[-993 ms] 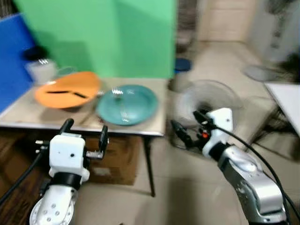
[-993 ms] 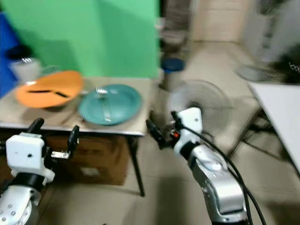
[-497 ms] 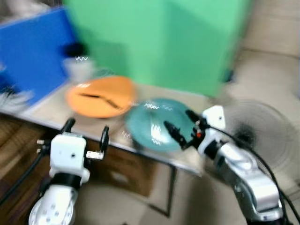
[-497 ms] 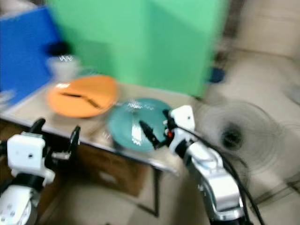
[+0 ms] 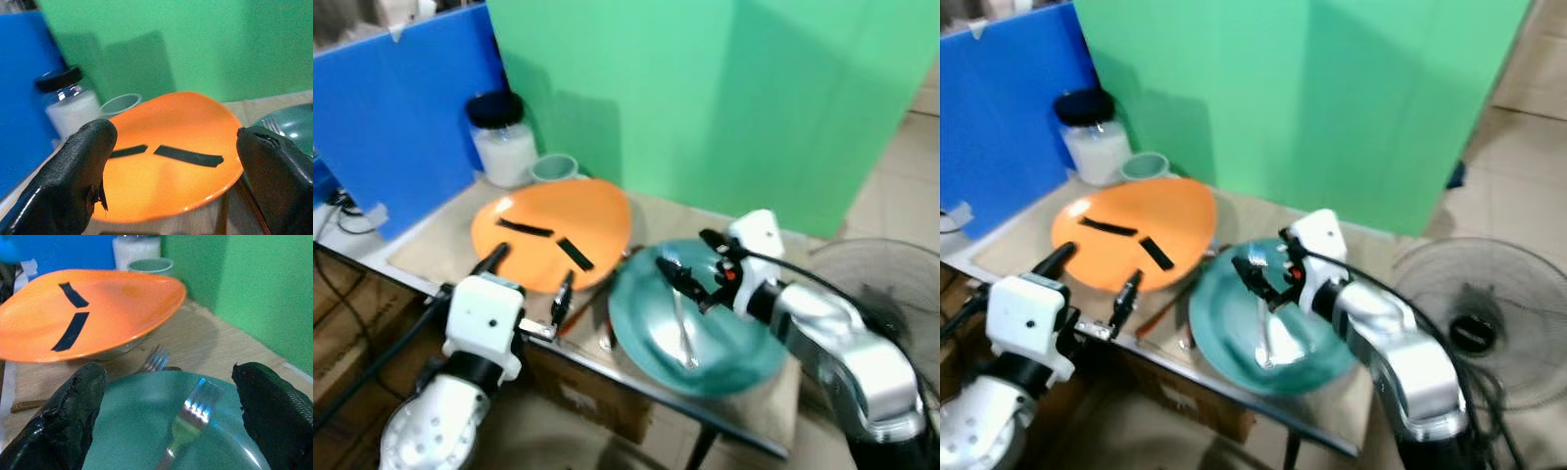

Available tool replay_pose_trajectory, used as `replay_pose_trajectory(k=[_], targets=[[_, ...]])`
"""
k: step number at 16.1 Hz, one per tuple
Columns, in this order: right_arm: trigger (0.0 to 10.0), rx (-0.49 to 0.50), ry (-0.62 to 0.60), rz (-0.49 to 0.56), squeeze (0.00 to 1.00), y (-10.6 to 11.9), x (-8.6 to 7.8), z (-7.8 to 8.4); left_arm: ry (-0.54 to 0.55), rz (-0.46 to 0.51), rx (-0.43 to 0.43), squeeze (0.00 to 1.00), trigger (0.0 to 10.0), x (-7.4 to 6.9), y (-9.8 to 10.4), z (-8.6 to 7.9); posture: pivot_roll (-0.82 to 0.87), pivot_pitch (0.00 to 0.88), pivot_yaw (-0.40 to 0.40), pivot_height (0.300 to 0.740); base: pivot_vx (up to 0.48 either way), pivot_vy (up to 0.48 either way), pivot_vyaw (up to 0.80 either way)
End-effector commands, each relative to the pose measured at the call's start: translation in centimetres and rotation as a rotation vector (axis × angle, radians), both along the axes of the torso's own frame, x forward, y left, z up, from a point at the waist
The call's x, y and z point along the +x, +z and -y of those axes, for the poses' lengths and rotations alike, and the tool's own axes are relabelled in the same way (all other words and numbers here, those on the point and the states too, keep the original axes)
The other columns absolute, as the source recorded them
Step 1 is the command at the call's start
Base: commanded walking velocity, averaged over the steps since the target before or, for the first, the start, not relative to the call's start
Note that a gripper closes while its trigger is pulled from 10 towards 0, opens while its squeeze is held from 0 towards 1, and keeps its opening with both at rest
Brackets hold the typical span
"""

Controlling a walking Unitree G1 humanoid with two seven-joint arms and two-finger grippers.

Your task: Setting the table

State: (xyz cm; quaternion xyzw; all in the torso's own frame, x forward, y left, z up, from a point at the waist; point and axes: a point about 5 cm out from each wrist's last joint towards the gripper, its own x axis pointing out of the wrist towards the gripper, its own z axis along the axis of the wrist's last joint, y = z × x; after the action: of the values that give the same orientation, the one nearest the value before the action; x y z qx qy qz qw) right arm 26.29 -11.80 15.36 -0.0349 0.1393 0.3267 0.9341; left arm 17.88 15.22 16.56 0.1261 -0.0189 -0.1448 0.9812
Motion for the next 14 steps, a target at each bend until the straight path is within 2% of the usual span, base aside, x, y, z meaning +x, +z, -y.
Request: replay_pose_trajectory(k=[1, 3, 7, 8, 9, 11, 14], targets=[[10.0, -0.014, 0.02, -0.022, 0.0, 0.2, -0.3, -0.8, -0.032, -0.026, -0.002, 0.0, 10.0, -0.2, -0.1, 0.1, 0.06, 0.0, 0.043, 0.74, 0.0, 0.0, 0.0], [10.0, -0.023, -0.037, -0.148, 0.0, 0.3, 0.0, -1.4, -0.165, -0.069, 0.01, 0.0, 10.0, -0.4, 0.5, 0.2, 0.05, 0.0, 0.044, 0.74, 0.0, 0.0, 0.0], [10.0, -0.037, -0.029, -0.175, 0.0, 0.4, -0.3, -1.8, -0.194, -0.065, 0.017, 0.0, 10.0, -0.5, 1.0, 0.2, 0.06, 0.0, 0.044, 0.74, 0.0, 0.0, 0.0], [10.0, -0.062, -0.04, -0.215, 0.0, 0.2, -0.4, -1.7, -0.234, -0.077, 0.012, 0.0, 10.0, -0.7, 1.2, 0.7, 0.06, 0.0, 0.039, 0.74, 0.0, 0.0, 0.0], [10.0, -0.09, -0.082, -0.265, 0.0, 0.0, -0.5, -1.4, -0.28, -0.114, 0.008, 0.0, 10.0, -1.2, 1.1, 1.0, 0.06, 0.0, 0.039, 0.74, 0.0, 0.0, 0.0], [10.0, -0.107, -0.117, -0.297, 0.0, 0.0, -0.6, -1.2, -0.314, -0.151, 0.007, 0.0, 10.0, -1.6, 0.9, 1.0, 0.06, 0.0, 0.039, 0.74, 0.0, 0.0, 0.0], [10.0, -0.159, -0.137, -0.392, 0.0, -0.7, -0.7, -0.9, -0.402, -0.264, 0.002, 0.0, 10.0, -2.5, 0.1, 1.0, 0.05, 0.0, 0.028, 0.74, 0.0, 0.0, 0.0]])
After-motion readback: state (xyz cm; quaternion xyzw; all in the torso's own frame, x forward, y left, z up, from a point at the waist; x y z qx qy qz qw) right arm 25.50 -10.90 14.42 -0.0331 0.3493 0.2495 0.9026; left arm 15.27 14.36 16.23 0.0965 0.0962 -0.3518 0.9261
